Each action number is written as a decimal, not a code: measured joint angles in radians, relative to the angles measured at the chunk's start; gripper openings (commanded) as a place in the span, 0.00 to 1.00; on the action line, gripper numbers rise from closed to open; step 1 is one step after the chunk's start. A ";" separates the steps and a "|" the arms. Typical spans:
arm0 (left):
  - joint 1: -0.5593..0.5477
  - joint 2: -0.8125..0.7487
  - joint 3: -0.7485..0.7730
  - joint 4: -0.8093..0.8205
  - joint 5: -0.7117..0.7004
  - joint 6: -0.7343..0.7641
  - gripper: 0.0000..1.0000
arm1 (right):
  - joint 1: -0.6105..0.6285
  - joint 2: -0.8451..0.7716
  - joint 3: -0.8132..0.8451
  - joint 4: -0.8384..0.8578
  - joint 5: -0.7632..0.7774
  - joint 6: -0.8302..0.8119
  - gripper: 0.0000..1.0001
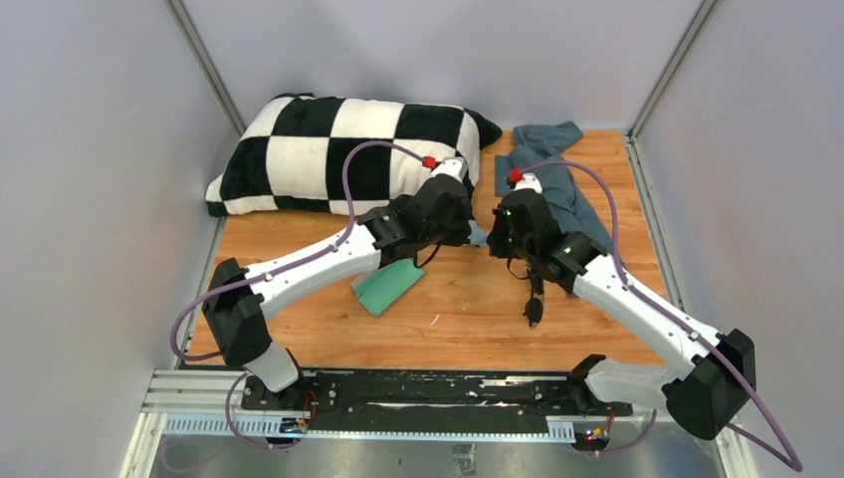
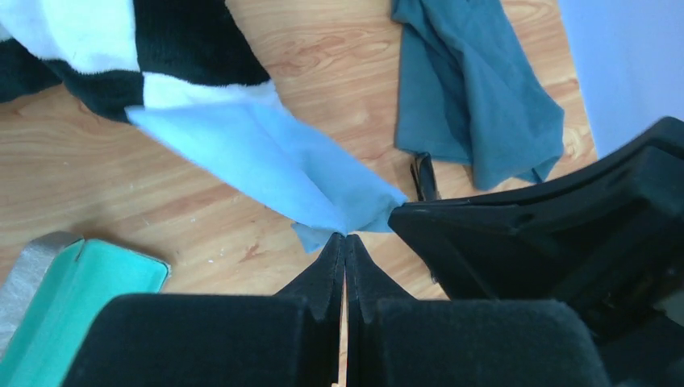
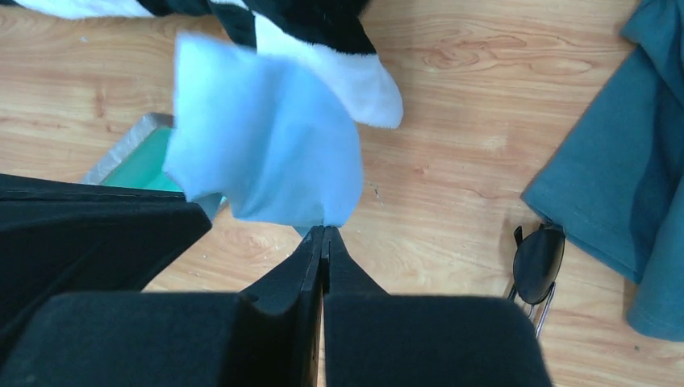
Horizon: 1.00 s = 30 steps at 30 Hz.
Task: Organize the sunglasses
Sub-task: Adjust the glasses cleaning cloth at the center of the board.
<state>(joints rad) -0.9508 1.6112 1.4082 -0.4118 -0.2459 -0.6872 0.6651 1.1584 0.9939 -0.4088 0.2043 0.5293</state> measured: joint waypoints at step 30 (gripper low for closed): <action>-0.283 0.035 -0.528 0.100 0.188 -0.240 0.00 | 0.180 -0.235 -0.568 -0.083 -0.277 0.226 0.00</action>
<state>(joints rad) -1.2335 1.6466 0.8803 -0.3115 -0.0574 -0.9268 0.8452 0.9234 0.4263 -0.4919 -0.0723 0.7555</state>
